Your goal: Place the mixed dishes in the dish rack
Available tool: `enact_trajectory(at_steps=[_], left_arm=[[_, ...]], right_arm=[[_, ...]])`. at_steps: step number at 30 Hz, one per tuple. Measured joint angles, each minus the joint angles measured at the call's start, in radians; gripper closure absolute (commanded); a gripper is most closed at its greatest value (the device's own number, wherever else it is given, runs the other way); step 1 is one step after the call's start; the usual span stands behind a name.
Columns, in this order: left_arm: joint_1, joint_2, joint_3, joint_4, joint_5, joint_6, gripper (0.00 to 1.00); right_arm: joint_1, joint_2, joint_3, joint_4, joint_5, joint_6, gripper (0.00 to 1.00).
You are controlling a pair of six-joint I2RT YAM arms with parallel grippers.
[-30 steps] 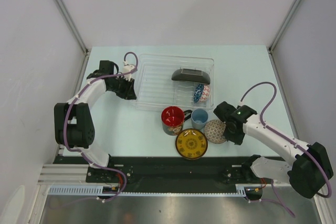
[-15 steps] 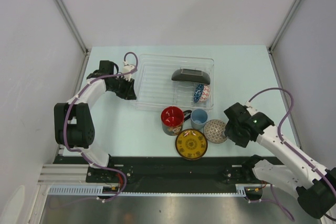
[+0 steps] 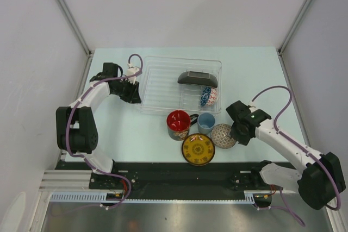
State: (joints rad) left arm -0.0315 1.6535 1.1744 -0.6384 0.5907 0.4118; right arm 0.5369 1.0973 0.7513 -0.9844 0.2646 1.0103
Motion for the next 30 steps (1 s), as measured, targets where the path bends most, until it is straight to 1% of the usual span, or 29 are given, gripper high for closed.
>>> enact_trajectory(at_steps=[6, 9, 10, 12, 13, 15, 16, 21, 24, 27, 30], left_arm=[[0.0, 0.0, 0.0, -0.002, 0.0, 0.0, 0.81], [0.0, 0.0, 0.0, -0.003, 0.0, 0.0, 0.81], [0.0, 0.0, 0.0, -0.003, 0.0, 0.0, 0.81], [0.0, 0.0, 0.0, -0.004, 0.0, 0.0, 0.81], [0.0, 0.0, 0.0, -0.004, 0.001, 0.0, 0.81], [0.0, -0.001, 0.0, -0.005, 0.001, 0.0, 0.81], [0.0, -0.001, 0.0, -0.005, 0.001, 0.0, 0.81], [0.0, -0.002, 0.0, -0.011, 0.0, 0.001, 0.81], [0.0, -0.003, 0.0, -0.016, 0.0, 0.007, 0.81], [0.001, -0.004, 0.0, -0.02, 0.0, 0.008, 0.81], [0.001, -0.004, 0.0, -0.022, 0.0, 0.008, 0.81]], right_arm=[[-0.011, 0.069, -0.036, 0.076, 0.01, -0.016, 0.6], [-0.013, 0.097, -0.039, 0.095, 0.006, -0.024, 0.66], [-0.014, 0.104, -0.039, 0.103, 0.002, -0.029, 0.75], [-0.019, 0.121, -0.039, 0.108, 0.0, -0.045, 0.84], [-0.023, 0.124, -0.039, 0.106, -0.01, -0.054, 0.91], [-0.026, 0.121, -0.037, 0.107, -0.023, -0.066, 0.98], [-0.027, 0.117, -0.034, 0.108, -0.031, -0.069, 1.0], [-0.027, 0.098, -0.024, 0.148, -0.047, -0.069, 1.0], [-0.021, 0.069, -0.024, 0.143, -0.024, -0.071, 1.0], [-0.006, 0.035, -0.006, 0.075, 0.034, -0.077, 1.0], [0.019, -0.002, 0.076, -0.035, 0.111, -0.092, 1.0]])
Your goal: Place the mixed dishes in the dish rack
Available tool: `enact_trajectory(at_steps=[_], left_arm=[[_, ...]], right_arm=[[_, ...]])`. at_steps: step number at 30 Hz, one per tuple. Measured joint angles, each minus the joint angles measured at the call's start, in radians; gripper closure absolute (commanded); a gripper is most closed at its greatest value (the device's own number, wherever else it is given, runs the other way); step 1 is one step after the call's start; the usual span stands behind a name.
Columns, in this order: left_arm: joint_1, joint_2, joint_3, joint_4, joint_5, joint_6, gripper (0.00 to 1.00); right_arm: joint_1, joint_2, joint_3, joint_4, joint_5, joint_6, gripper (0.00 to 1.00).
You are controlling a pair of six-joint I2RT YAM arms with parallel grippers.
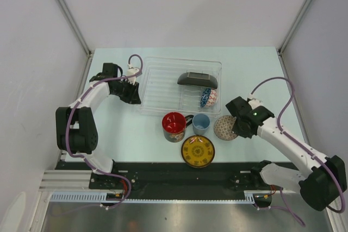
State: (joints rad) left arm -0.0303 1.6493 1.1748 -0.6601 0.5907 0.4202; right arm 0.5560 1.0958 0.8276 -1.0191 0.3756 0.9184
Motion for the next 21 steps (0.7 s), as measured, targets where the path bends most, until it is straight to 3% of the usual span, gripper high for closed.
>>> enact_trajectory(at_steps=[5, 12, 21], left_arm=[[0.0, 0.001, 0.0, 0.003, 0.001, -0.005, 0.82], [0.0, 0.008, 0.003, 0.007, 0.013, -0.027, 0.82], [-0.002, 0.01, 0.005, 0.008, 0.016, -0.027, 0.82]], right_arm=[[0.098, 0.022, 0.228, -0.144, 0.129, -0.027, 1.0], [0.153, 0.281, 0.603, -0.238, 0.336, -0.162, 1.0], [0.158, 0.513, 0.772, -0.29, 0.498, -0.299, 1.0]])
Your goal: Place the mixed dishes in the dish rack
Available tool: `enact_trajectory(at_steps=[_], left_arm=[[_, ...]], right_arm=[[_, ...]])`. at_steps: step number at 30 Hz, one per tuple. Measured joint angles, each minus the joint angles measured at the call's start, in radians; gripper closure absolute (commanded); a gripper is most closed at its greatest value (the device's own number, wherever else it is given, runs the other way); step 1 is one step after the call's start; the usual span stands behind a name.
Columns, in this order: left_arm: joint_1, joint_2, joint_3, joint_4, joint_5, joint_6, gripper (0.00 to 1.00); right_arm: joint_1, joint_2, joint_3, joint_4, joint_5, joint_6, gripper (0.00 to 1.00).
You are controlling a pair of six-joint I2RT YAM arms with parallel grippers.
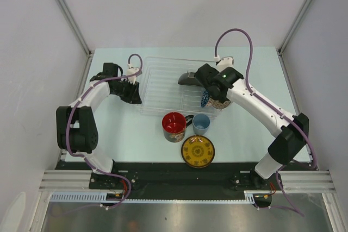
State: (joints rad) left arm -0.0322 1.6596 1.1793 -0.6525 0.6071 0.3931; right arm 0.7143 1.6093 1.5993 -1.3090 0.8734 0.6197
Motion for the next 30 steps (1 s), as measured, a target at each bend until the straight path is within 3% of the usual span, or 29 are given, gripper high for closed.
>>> enact_trajectory(at_steps=[30], left_arm=[[-0.002, 0.011, 0.014, -0.002, 0.002, -0.025, 0.82]], right_arm=[[0.046, 0.156, 0.088, -0.04, -0.077, -0.097, 1.0]])
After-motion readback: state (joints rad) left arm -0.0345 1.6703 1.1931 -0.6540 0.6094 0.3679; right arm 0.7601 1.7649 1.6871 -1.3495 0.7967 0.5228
